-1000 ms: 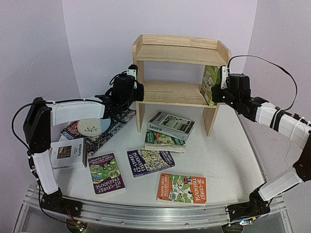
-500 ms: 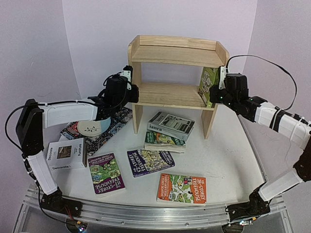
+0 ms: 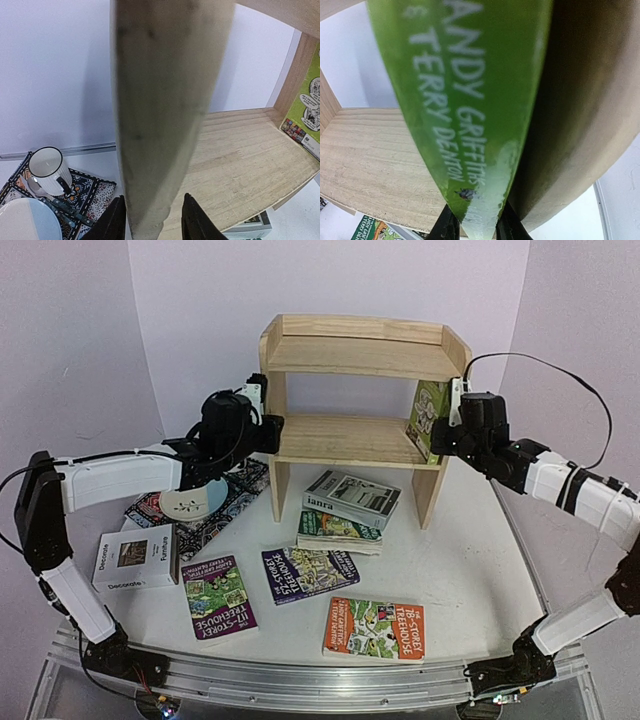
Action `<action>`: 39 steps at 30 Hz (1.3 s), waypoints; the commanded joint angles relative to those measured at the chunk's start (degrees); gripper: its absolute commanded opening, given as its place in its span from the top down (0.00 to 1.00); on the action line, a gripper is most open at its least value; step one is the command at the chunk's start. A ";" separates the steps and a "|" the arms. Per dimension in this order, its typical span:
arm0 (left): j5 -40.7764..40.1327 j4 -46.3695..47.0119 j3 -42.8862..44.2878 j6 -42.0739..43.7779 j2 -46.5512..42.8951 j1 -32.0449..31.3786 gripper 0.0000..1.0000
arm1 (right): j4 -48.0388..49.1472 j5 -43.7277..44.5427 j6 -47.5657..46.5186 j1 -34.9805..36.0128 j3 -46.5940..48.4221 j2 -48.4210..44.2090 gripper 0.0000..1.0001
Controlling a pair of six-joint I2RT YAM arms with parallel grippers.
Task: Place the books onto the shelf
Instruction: Move the shelf to the center of the board.
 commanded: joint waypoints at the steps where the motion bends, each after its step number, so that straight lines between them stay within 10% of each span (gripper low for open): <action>1: 5.45 3.41 0.21 -1.45 -3.38 -1.45 0.55 | -0.82 5.01 0.51 -0.67 0.27 -2.76 0.79; 11: 5.58 3.42 -2.53 -3.22 -6.82 -1.43 0.39 | -1.37 4.72 2.42 -0.67 -0.70 -4.17 0.47; 24: 4.21 3.46 -7.85 -4.06 -12.04 -1.47 0.33 | -2.60 3.47 4.09 -0.69 -0.45 -4.43 0.42; 32: 5.51 3.28 -12.34 -5.35 -17.04 -1.43 0.32 | -4.78 2.47 6.24 -0.64 -1.71 -6.45 0.05; 39: 8.28 2.70 -20.20 -8.52 -24.46 -1.43 0.27 | -8.49 -1.44 7.40 -0.69 -4.95 -11.14 0.02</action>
